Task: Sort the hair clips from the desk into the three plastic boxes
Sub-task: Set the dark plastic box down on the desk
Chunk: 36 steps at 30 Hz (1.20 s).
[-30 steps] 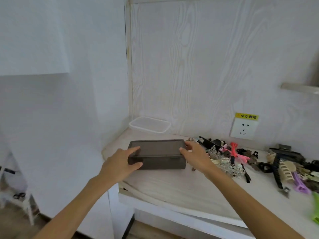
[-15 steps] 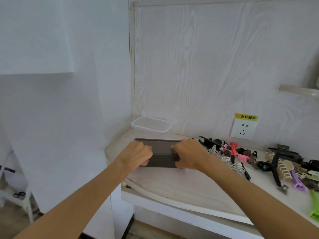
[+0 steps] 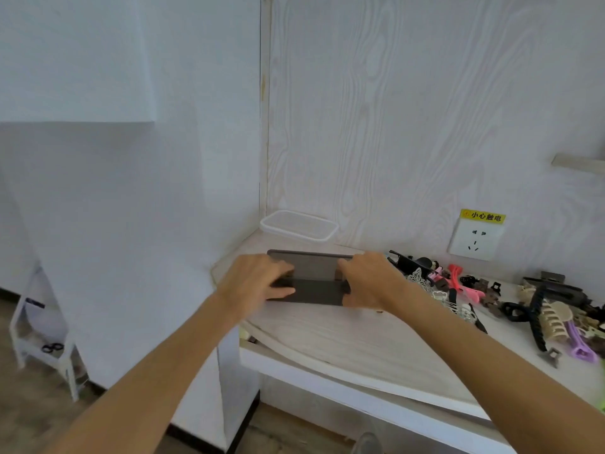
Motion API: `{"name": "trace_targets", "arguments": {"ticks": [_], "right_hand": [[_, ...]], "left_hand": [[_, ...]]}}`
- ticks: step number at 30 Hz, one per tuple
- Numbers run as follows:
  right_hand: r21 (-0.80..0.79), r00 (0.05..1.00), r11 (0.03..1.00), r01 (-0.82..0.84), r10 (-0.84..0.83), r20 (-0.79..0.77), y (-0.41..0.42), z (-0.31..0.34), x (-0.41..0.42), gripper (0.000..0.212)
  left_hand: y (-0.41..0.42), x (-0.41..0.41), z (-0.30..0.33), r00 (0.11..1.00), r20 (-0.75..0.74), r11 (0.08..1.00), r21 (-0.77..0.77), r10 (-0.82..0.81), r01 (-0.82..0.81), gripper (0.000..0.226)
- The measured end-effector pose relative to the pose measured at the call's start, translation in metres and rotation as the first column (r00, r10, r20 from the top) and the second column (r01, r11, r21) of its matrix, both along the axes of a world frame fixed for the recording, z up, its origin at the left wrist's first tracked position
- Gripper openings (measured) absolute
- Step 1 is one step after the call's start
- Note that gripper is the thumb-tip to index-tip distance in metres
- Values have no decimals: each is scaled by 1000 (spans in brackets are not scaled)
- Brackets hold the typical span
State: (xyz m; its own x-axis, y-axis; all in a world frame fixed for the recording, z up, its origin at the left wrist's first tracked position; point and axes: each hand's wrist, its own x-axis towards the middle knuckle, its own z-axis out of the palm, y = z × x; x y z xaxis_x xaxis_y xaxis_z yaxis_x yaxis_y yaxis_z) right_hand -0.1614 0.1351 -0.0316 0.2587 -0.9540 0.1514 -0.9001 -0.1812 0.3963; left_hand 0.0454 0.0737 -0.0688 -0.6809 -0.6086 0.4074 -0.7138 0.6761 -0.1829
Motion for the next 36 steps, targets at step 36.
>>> {"name": "trace_targets", "arguments": {"ticks": [36], "right_hand": [[28, 925, 942, -336, 335, -179, -37, 8, 63, 29]], "left_hand": [[-48, 4, -42, 758, -569, 633, 722, 317, 277, 85]]}}
